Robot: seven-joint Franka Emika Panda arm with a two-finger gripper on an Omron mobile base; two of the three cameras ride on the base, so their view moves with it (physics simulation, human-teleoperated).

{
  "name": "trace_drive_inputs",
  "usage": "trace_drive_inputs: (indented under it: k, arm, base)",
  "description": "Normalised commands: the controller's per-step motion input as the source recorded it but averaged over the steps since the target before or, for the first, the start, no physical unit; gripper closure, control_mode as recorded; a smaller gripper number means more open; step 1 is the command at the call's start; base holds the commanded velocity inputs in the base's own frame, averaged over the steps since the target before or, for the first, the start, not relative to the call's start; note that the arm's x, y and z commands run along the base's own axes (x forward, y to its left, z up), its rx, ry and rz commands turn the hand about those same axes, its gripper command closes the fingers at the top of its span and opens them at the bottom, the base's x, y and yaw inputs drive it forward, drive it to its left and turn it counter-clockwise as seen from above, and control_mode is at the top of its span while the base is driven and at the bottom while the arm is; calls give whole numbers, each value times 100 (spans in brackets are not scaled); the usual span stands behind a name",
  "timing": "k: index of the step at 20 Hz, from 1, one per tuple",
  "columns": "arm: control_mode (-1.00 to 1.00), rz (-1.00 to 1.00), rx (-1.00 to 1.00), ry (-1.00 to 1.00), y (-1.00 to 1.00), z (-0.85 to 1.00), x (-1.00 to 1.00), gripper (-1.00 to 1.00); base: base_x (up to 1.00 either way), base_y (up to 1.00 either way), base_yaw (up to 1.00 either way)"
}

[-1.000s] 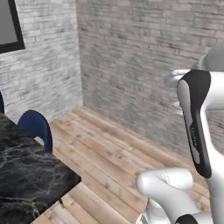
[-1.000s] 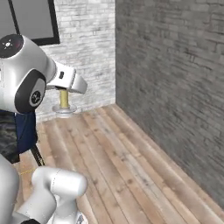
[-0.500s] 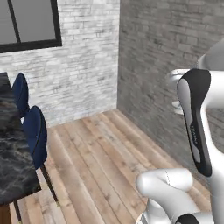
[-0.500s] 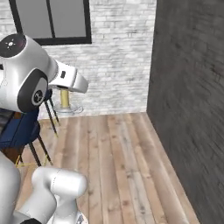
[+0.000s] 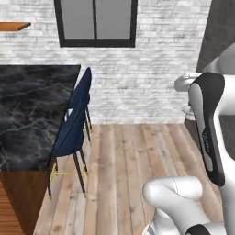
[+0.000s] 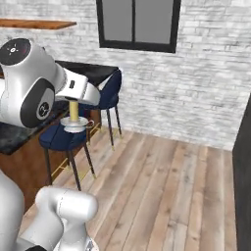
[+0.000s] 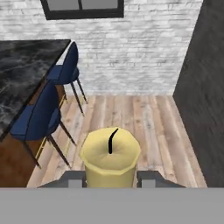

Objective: Get the candle and the wine from the cabinet and move them to the dining counter.

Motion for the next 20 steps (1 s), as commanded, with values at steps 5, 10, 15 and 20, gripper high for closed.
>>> trace_drive_inputs:
  k: [5, 10, 15, 20]
  arm:
    - [100, 0, 0, 0, 0, 0, 0, 100]
    - [100, 0, 0, 0, 0, 0, 0, 100]
    - [100, 0, 0, 0, 0, 0, 0, 100]
    - [100, 0, 0, 0, 0, 0, 0, 100]
  base:
    - [50, -56, 78]
    - [46, -61, 77]
    - [40, -70, 73]
    - [35, -78, 70]
